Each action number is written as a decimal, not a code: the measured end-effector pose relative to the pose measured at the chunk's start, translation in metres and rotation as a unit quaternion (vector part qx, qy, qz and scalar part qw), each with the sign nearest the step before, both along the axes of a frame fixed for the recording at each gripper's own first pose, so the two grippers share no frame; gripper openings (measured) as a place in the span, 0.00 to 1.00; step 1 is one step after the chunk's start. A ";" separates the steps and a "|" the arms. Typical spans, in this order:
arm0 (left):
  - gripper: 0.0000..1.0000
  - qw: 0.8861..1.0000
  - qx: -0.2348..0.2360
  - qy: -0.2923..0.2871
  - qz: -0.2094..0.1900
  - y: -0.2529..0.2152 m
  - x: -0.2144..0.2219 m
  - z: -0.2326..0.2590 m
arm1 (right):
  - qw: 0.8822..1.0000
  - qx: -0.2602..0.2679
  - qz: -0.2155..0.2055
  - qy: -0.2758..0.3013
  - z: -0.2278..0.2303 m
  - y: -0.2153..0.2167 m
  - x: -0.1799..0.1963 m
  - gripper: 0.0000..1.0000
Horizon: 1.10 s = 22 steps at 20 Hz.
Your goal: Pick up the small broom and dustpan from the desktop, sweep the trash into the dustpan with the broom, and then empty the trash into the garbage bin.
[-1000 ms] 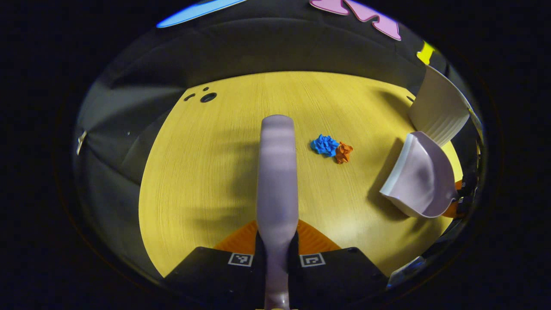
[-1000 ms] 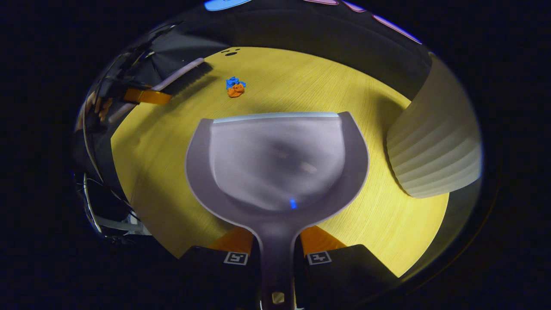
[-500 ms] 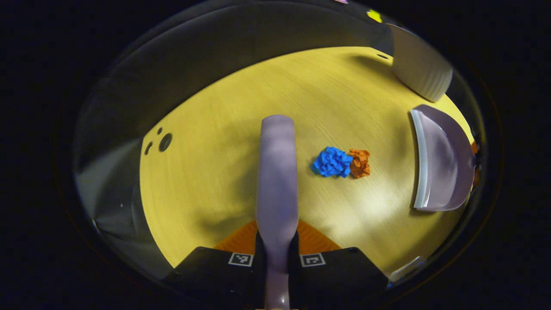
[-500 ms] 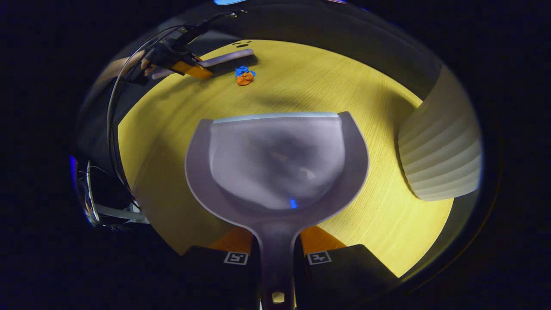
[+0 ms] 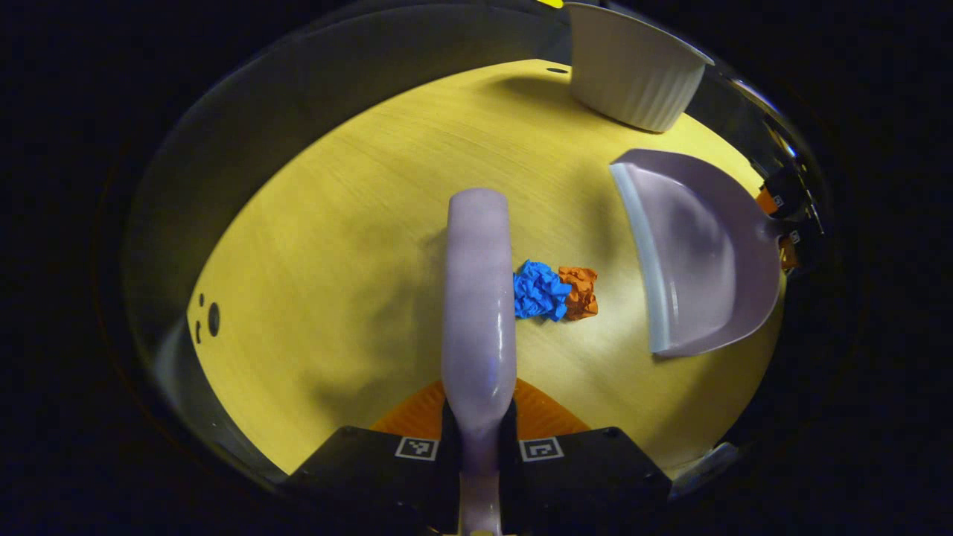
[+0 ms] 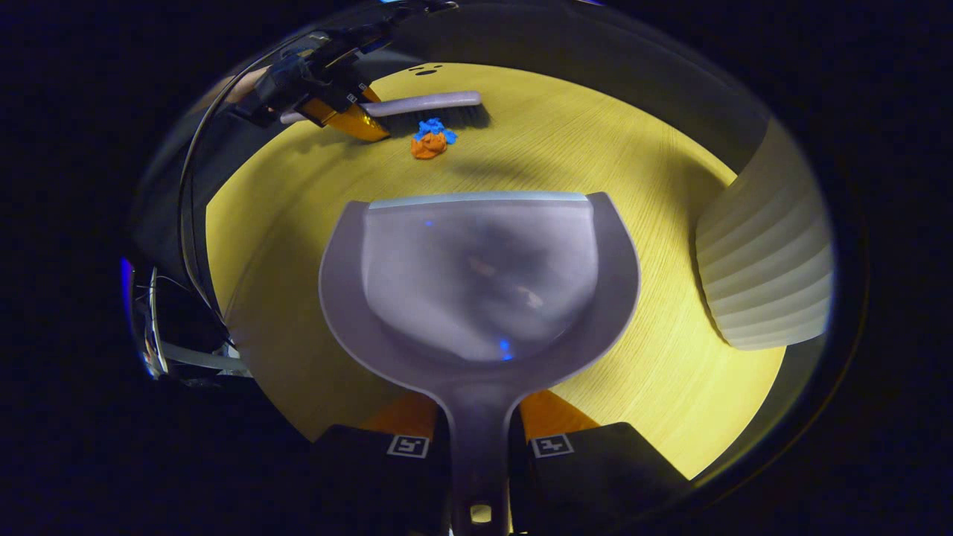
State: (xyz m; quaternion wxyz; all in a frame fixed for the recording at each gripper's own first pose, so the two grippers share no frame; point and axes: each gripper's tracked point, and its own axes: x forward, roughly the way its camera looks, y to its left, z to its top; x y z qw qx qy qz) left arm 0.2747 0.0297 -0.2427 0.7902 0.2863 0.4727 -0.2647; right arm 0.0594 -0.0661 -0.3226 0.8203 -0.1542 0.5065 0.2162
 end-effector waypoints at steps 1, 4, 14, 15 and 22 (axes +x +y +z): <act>0.27 1.000 -0.008 0.016 -0.006 -0.012 -0.010 -0.003 | 1.000 -0.001 0.001 0.000 0.000 0.000 0.000 0.38; 0.25 0.999 -0.022 0.047 -0.016 -0.037 -0.029 -0.008 | 1.000 -0.003 0.003 0.002 -0.002 0.000 -0.002 0.35; 0.25 0.993 -0.036 0.111 -0.015 -0.079 -0.072 -0.015 | 1.000 0.006 -0.011 -0.012 -0.007 -0.001 0.000 0.35; 0.24 0.993 -0.043 0.110 -0.008 -0.079 -0.075 -0.015 | 1.000 0.007 -0.015 -0.012 -0.008 0.000 0.001 0.35; 0.25 0.990 -0.101 0.071 0.063 -0.071 -0.097 0.001 | 0.998 0.021 -0.050 -0.017 -0.007 0.005 -0.003 0.35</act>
